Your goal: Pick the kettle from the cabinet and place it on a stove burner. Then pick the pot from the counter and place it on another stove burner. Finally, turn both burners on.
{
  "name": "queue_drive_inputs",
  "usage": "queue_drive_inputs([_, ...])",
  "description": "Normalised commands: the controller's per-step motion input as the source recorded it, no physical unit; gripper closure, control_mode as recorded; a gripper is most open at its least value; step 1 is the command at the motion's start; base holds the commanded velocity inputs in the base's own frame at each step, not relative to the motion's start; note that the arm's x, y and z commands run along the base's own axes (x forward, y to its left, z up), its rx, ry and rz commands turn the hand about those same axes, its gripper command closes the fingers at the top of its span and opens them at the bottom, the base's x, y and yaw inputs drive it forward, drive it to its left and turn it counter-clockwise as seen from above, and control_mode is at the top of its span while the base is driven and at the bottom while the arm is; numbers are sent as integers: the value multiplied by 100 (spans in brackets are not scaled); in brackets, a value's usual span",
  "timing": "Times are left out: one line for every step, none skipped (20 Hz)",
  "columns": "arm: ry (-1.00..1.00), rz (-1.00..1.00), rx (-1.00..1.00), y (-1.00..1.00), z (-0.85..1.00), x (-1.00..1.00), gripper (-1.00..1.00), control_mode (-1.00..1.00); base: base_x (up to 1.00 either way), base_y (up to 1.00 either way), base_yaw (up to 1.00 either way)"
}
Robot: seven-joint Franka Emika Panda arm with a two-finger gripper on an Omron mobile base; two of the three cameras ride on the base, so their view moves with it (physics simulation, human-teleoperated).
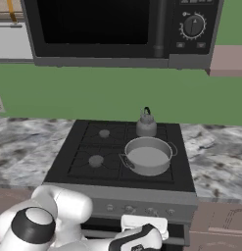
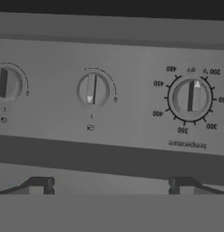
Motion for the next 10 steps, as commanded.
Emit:
queue_drive_inputs([0, 0, 0, 0, -14, 11, -100, -100, 0, 0, 0])
queue_drive_inputs([0, 0, 0, 0, -15, 13, -100, -100, 0, 0, 0])
queue_drive_inputs([0, 0, 0, 0, -19, 11, -100, -100, 0, 0, 0])
queue_drive_inputs([0, 0, 0, 0, -22, 12, -100, -100, 0, 0, 0])
queue_drive_inputs([0, 0, 0, 0, -23, 9, -100, -100, 0, 0, 0])
queue_drive_inputs([0, 0, 0, 0, -23, 11, -100, -100, 0, 0, 0])
queue_drive_inputs([0, 0, 0, 0, -20, 11, -100, -100, 0, 0, 0])
queue_drive_inputs([0, 0, 0, 0, -18, 13, -100, -100, 0, 0, 0])
queue_drive_inputs([0, 0, 0, 0, -17, 13, -100, -100, 0, 0, 0])
queue_drive_inputs([0, 0, 0, 0, -17, 14, -100, -100, 0, 0, 0])
